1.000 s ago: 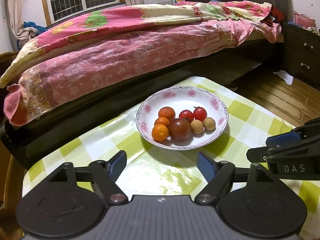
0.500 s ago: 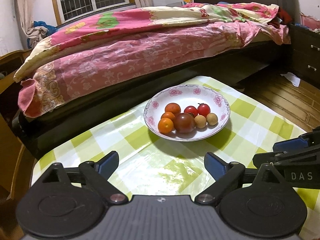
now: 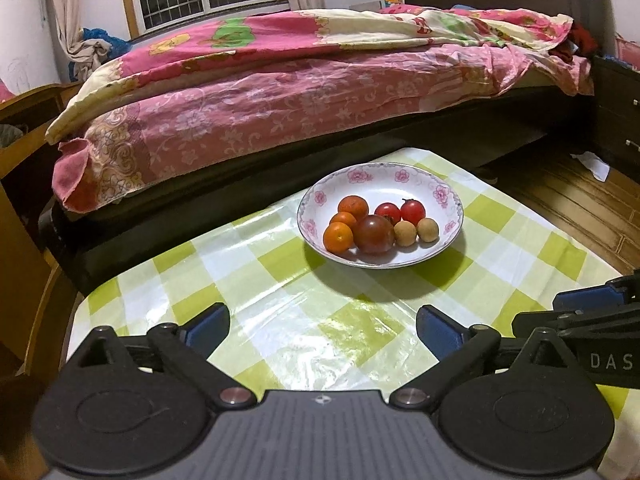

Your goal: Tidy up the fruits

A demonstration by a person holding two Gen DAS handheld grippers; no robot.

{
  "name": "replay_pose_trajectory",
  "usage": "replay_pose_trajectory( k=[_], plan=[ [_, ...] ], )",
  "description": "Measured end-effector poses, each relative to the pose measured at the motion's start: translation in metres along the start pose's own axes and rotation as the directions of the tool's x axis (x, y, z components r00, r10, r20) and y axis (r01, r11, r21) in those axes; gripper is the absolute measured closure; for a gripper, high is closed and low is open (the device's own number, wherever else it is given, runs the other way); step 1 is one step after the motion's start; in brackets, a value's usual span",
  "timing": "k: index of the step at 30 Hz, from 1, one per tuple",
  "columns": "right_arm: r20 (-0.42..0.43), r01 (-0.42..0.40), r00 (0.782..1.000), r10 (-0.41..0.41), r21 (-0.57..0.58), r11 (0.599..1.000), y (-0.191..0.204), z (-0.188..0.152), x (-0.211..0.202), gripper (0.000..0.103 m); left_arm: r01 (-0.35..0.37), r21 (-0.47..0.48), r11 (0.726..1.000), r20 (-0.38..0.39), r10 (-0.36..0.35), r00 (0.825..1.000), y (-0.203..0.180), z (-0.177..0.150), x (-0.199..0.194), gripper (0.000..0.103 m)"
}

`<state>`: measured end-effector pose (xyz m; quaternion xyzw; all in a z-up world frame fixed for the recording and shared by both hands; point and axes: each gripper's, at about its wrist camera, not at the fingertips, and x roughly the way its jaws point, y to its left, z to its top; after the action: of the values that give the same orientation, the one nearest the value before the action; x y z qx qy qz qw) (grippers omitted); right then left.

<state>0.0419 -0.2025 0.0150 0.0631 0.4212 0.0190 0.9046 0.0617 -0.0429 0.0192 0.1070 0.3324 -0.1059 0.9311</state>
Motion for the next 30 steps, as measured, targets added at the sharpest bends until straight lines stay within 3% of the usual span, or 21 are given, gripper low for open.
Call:
replay_pose_trajectory(
  k=[30],
  plan=[
    [-0.001,0.005,1.000,-0.005,0.001,1.000,0.006,-0.016,-0.014,0.067,-0.012,-0.021,1.000,-0.020,0.012,1.000,-0.001,-0.014,-0.017,0.000]
  ],
)
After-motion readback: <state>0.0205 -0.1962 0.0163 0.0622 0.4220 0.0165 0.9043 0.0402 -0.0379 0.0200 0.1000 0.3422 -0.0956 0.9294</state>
